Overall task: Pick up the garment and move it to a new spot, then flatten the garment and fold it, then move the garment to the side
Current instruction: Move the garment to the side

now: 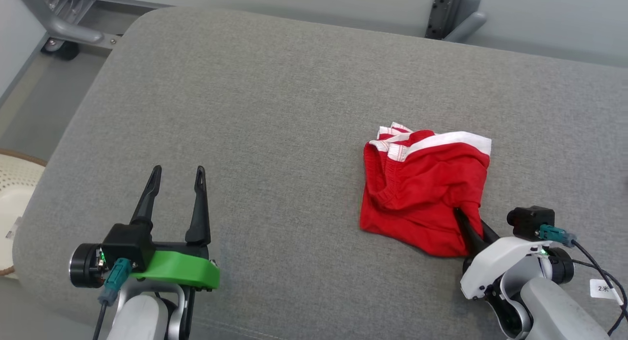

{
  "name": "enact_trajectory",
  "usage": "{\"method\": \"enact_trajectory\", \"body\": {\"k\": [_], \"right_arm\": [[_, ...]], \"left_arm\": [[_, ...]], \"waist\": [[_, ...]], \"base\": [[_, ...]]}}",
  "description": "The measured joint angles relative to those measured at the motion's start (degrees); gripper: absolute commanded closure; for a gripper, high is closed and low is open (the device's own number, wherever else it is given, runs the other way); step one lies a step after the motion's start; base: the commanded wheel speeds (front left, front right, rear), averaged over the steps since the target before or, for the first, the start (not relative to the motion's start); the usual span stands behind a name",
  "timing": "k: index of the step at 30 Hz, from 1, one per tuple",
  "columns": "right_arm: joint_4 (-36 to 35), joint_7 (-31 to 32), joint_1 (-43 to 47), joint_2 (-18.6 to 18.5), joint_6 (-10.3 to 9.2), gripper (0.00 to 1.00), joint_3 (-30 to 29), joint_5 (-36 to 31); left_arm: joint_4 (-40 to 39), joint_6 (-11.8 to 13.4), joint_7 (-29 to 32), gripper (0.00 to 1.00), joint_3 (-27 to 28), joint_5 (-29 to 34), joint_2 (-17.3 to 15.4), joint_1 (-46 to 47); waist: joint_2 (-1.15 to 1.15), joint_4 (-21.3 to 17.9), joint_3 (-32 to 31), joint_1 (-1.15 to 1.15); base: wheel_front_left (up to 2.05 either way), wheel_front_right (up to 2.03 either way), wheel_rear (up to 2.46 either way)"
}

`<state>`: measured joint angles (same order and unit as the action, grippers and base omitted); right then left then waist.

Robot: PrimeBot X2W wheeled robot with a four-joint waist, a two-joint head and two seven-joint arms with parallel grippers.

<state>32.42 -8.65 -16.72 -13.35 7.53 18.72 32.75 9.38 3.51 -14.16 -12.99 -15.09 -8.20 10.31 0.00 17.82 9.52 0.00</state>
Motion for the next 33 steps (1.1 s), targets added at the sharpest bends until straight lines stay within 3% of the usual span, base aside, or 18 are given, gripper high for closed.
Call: {"method": "enact_trajectory", "body": {"k": [12,20,27,33], "right_arm": [[-5.43,1.20,0.99,-6.58,0.00,1.00,7.16,-2.18],[-7.34,1.75,-5.50,-11.02,0.01,1.00,14.19,-1.64],[-7.13,0.90,-16.42,-19.45,0.01,1.00,20.63,-1.33],[-8.05,0.07,-24.16,-29.93,0.01,1.00,25.24,-1.21]], "left_arm": [[-2.30,0.73,0.02,0.00,1.14,-0.47,-1.44,-0.72],[-3.70,0.76,0.81,0.00,-0.05,-0.42,-1.40,1.86],[-5.17,0.47,1.67,0.00,-1.16,0.64,-1.92,5.18],[-6.48,0.10,2.58,0.00,-2.24,1.52,-2.44,7.84]], "waist": [[0.00,-11.21,-0.55,0.00],[0.00,-20.10,0.74,0.00],[0.00,-25.20,4.77,0.00],[0.00,-28.07,9.61,0.00]], "base": [[0.00,0.00,0.00],[0.00,0.00,0.00],[0.00,0.00,0.00],[0.00,0.00,0.00]]}}
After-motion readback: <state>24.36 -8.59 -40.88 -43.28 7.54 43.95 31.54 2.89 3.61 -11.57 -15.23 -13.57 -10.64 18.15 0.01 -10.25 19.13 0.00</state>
